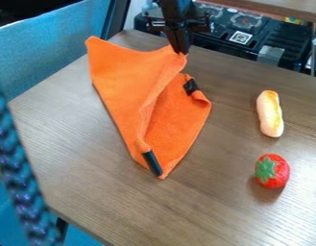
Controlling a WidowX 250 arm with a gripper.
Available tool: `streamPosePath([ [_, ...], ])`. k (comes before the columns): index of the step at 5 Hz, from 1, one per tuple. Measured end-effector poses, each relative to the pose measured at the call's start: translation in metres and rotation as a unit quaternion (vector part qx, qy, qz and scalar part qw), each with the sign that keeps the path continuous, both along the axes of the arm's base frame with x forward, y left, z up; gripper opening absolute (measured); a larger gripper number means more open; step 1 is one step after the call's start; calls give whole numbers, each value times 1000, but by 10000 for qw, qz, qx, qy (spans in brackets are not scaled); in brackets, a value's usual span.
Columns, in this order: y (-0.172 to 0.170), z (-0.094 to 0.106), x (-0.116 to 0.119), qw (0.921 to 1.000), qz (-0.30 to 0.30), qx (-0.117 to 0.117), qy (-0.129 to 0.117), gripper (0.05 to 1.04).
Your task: Fold the cloth from bottom left to top right
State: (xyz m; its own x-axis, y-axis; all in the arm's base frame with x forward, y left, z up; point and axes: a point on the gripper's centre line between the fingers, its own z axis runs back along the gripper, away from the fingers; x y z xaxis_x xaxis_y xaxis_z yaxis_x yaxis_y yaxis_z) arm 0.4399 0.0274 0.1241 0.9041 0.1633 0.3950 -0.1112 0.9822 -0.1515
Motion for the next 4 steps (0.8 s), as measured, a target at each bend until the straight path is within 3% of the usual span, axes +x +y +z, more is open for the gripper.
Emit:
streamPosePath([
  [1,-4,-3,6,10000,-77,20,55,209],
  [3,-13,-3,8,9995,-310,29,-26,761],
  [4,-17,-15,-1,9980,-610,-122,75,988],
])
